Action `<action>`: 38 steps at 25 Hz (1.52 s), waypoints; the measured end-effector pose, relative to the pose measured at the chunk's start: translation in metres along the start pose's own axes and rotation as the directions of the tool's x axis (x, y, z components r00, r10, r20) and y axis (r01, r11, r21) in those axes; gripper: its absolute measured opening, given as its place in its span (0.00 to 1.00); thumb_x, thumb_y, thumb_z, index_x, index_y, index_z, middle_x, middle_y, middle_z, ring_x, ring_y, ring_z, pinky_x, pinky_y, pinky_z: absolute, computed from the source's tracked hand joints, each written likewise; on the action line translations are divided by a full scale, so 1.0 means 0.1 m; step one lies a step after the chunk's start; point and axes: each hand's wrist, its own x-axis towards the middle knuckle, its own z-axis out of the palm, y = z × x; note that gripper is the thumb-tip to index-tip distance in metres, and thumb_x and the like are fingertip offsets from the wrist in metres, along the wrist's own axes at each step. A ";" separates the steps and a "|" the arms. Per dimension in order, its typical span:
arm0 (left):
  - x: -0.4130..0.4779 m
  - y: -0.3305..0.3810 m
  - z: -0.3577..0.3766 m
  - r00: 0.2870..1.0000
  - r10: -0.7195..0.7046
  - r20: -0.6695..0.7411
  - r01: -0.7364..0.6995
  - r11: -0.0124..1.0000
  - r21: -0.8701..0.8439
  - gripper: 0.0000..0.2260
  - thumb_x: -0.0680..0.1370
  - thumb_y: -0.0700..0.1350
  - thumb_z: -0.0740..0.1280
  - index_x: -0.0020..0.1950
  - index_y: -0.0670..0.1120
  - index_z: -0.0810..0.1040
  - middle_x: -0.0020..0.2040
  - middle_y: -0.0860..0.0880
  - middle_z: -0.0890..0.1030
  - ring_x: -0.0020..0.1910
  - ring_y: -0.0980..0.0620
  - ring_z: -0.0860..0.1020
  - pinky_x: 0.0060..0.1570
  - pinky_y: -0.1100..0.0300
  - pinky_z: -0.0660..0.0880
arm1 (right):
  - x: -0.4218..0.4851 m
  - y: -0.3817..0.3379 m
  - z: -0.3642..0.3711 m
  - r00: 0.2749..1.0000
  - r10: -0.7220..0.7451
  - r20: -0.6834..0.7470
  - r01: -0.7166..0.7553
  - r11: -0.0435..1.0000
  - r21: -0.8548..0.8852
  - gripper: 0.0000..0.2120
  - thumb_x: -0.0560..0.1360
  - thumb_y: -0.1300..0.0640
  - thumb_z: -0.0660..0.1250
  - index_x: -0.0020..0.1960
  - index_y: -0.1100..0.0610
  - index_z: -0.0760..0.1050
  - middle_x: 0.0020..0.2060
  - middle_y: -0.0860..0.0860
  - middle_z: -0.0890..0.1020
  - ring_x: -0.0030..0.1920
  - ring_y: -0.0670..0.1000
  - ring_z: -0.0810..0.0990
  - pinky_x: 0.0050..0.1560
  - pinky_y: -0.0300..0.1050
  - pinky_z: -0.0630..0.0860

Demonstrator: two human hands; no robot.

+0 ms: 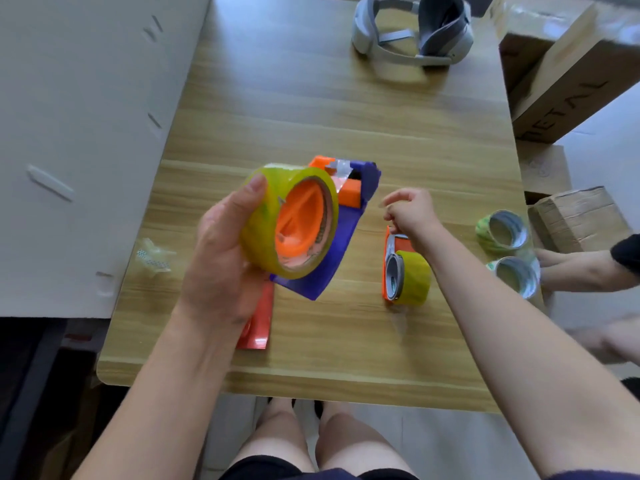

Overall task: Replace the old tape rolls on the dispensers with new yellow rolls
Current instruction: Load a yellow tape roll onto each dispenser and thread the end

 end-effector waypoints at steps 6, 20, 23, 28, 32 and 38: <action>-0.40 -0.01 0.01 0.994 -0.091 0.060 0.083 0.989 0.123 0.20 0.58 0.55 0.74 0.44 0.45 0.84 0.40 0.47 0.84 0.38 0.51 0.82 0.39 0.61 0.78 | 0.17 -0.26 -0.26 0.966 -0.163 -0.202 0.127 0.975 -0.180 0.18 0.69 0.71 0.55 0.32 0.50 0.72 0.38 0.57 0.79 0.37 0.55 0.79 0.23 0.40 0.77; -0.21 0.19 0.10 0.998 0.046 0.047 -0.048 0.998 0.043 0.13 0.71 0.48 0.61 0.37 0.47 0.85 0.38 0.51 0.85 0.40 0.55 0.83 0.46 0.61 0.78 | -0.04 0.16 -0.15 0.997 -0.047 -0.053 0.039 0.989 -0.144 0.20 0.69 0.73 0.51 0.33 0.53 0.74 0.32 0.54 0.74 0.29 0.52 0.72 0.24 0.41 0.72; -0.13 0.25 0.14 0.996 0.074 0.050 -0.074 0.997 -0.005 0.16 0.75 0.47 0.58 0.36 0.48 0.85 0.38 0.53 0.85 0.41 0.56 0.83 0.46 0.62 0.79 | -0.21 0.27 -0.05 1.000 -0.017 -0.002 0.017 0.999 -0.037 0.18 0.68 0.72 0.51 0.35 0.55 0.75 0.31 0.56 0.75 0.23 0.50 0.71 0.25 0.42 0.71; 0.18 0.25 0.14 0.995 0.085 0.060 -0.079 0.993 -0.093 0.18 0.80 0.48 0.55 0.40 0.47 0.83 0.42 0.50 0.83 0.46 0.52 0.81 0.50 0.59 0.77 | -0.70 0.39 0.21 0.965 0.150 0.213 -0.224 0.894 0.388 0.16 0.72 0.74 0.49 0.38 0.65 0.75 0.29 0.55 0.68 0.26 0.50 0.64 0.20 0.35 0.67; 0.40 0.08 0.21 0.998 0.032 0.047 -0.029 0.997 -0.066 0.14 0.80 0.49 0.57 0.50 0.42 0.79 0.46 0.45 0.82 0.46 0.49 0.81 0.48 0.58 0.78 | -1.01 0.50 0.39 0.916 0.195 0.349 -0.393 0.602 0.695 0.15 0.71 0.71 0.48 0.33 0.65 0.70 0.29 0.55 0.66 0.25 0.49 0.64 0.21 0.35 0.66; 0.45 -0.13 0.20 0.997 -0.046 -0.067 0.046 0.999 0.003 0.25 0.66 0.52 0.71 0.59 0.41 0.76 0.54 0.42 0.78 0.48 0.48 0.80 0.50 0.56 0.78 | -1.05 0.57 0.46 0.951 0.187 0.245 -0.308 0.598 0.740 0.14 0.72 0.73 0.50 0.42 0.62 0.72 0.30 0.54 0.68 0.28 0.49 0.66 0.25 0.38 0.71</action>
